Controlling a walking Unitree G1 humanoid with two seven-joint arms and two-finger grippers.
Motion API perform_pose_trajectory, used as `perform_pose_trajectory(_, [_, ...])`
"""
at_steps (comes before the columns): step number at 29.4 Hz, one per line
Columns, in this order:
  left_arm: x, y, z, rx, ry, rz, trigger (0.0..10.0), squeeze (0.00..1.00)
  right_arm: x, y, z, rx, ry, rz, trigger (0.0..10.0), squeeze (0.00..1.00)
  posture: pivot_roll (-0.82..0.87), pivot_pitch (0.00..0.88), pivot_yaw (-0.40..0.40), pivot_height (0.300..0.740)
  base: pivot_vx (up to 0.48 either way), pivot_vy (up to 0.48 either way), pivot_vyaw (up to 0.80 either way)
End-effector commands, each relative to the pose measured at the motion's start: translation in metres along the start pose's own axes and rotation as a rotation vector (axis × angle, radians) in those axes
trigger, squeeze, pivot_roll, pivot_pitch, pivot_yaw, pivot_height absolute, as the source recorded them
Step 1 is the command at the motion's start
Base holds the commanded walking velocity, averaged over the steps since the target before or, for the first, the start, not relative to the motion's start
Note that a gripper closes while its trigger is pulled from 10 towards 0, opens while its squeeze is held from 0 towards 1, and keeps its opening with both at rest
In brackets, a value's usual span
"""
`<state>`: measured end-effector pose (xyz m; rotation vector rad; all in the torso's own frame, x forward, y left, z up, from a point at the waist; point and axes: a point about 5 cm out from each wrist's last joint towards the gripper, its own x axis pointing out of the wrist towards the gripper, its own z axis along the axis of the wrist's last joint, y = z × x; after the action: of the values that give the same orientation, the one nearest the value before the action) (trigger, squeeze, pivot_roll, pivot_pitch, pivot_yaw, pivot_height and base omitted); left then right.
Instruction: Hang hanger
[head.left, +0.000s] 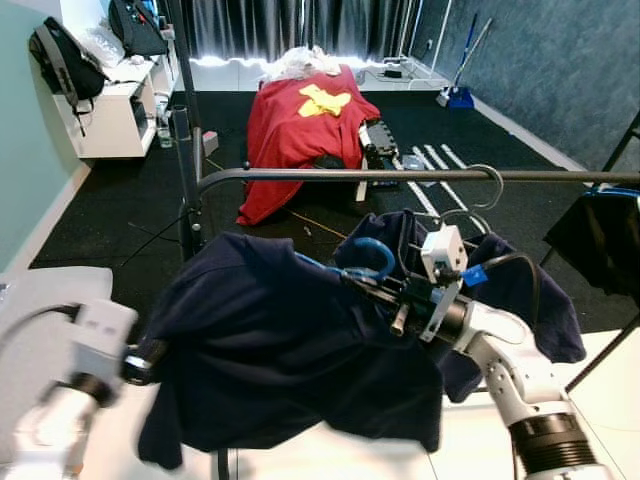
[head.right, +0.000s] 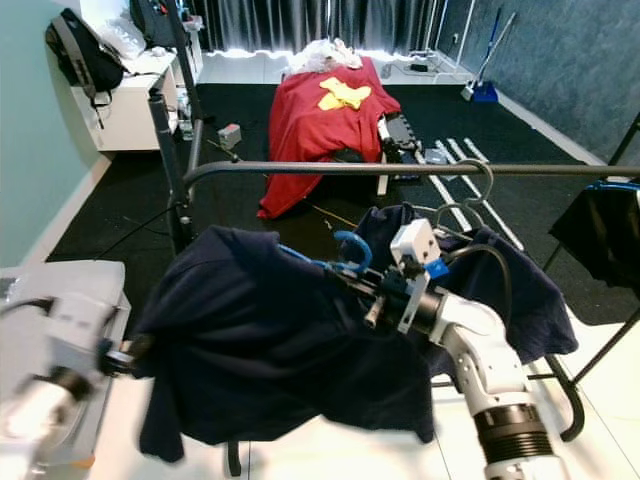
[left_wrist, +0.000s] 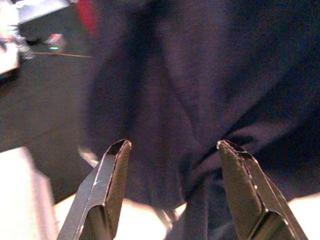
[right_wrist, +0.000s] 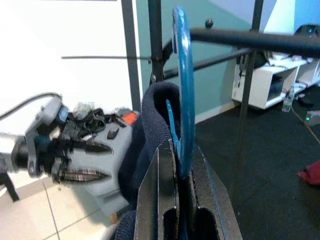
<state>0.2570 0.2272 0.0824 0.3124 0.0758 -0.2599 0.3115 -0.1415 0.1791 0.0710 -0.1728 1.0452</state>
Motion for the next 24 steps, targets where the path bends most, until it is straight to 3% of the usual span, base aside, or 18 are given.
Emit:
perform_pose_trajectory(1, [0.003, -0.001, -0.004, 0.018, 0.021, 0.018, 10.0, 0.0, -0.001, -0.003, 0.016, -0.011, -0.082, -0.021, 0.0, 0.0, 0.11, 0.002, -0.054, 0.74, 0.0, 0.0, 0.0])
perform_pose_trajectory(6, [0.003, 0.009, -0.01, 0.001, 0.05, 0.1, 10.0, 0.0, -0.008, -0.015, 0.016, -0.053, -0.051, -0.09, 0.0, 0.0, 0.11, 0.015, -0.054, 0.74, 0.0, 0.0, 0.0])
perform_pose_trajectory(7, [-0.001, 0.014, -0.011, -0.008, 0.049, 0.111, 10.0, 1.0, -0.01, -0.018, 0.017, -0.062, -0.05, -0.101, 0.0, 0.0, 0.11, 0.02, -0.053, 0.74, 0.0, 0.0, 0.0])
perform_pose_trajectory(10, [-0.004, 0.017, -0.011, -0.013, 0.047, 0.114, 10.0, 1.0, -0.011, -0.019, 0.019, -0.065, -0.054, -0.105, 0.0, 0.0, 0.11, 0.022, -0.054, 0.74, 0.0, 0.0, 0.0])
perform_pose_trajectory(11, [-0.003, 0.024, 0.001, -0.057, -0.018, 0.149, 10.0, 1.0, -0.012, -0.018, 0.02, -0.063, -0.05, -0.076, 0.0, 0.0, 0.11, 0.026, -0.057, 0.74, 0.0, 0.0, 0.0])
perform_pose_trajectory(12, [-0.003, 0.024, 0.001, -0.057, -0.018, 0.149, 10.0, 1.0, -0.012, -0.018, 0.02, -0.063, -0.05, -0.076, 0.0, 0.0, 0.11, 0.026, -0.057, 0.74, 0.0, 0.0, 0.0])
perform_pose_trajectory(13, [0.002, 0.03, 0.025, -0.105, -0.126, 0.153, 10.0, 0.0, -0.013, -0.015, 0.021, -0.055, -0.039, -0.022, 0.0, 0.0, 0.12, 0.027, -0.06, 0.74, 0.0, 0.0, 0.0])
perform_pose_trajectory(15, [0.012, 0.035, 0.072, -0.149, -0.319, 0.115, 10.0, 0.0, -0.015, -0.007, 0.02, -0.034, -0.002, 0.091, 0.0, 0.0, 0.12, 0.03, -0.062, 0.74, 0.0, 0.0, 0.0])
perform_pose_trajectory(17, [0.012, 0.035, 0.072, -0.149, -0.319, 0.115, 10.0, 0.0, -0.015, -0.007, 0.02, -0.034, -0.002, 0.091, 0.0, 0.0, 0.12, 0.03, -0.062, 0.74, 0.0, 0.0, 0.0])
perform_pose_trajectory(19, [0.022, 0.035, 0.121, -0.15, -0.491, 0.016, 10.0, 0.0, -0.019, -0.001, 0.017, -0.026, 0.071, 0.195, 0.0, 0.0, 0.12, 0.036, -0.064, 0.74, 0.0, 0.0, 0.0])
perform_pose_trajectory(20, [0.022, 0.035, 0.121, -0.15, -0.491, 0.016, 10.0, 0.0, -0.019, -0.001, 0.017, -0.026, 0.071, 0.195, 0.0, 0.0, 0.12, 0.036, -0.064, 0.74, 0.0, 0.0, 0.0])
perform_pose_trajectory(21, [0.025, 0.033, 0.14, -0.139, -0.545, -0.046, 10.0, 0.0, -0.022, 0.001, 0.015, -0.027, 0.112, 0.232, 0.0, 0.0, 0.11, 0.039, -0.066, 0.74, 0.0, 0.0, 0.0])
perform_pose_trajectory(22, [0.025, 0.033, 0.14, -0.139, -0.545, -0.046, 10.0, 0.0, -0.022, 0.001, 0.015, -0.027, 0.112, 0.232, 0.0, 0.0, 0.11, 0.039, -0.066, 0.74, 0.0, 0.0, 0.0])
perform_pose_trajectory(24, [0.028, 0.027, 0.163, -0.066, -0.576, -0.178, 10.0, 0.0, -0.027, 0.003, 0.011, -0.034, 0.183, 0.284, 0.0, 0.0, 0.11, 0.042, -0.07, 0.74, 0.0, 0.0, 0.0])
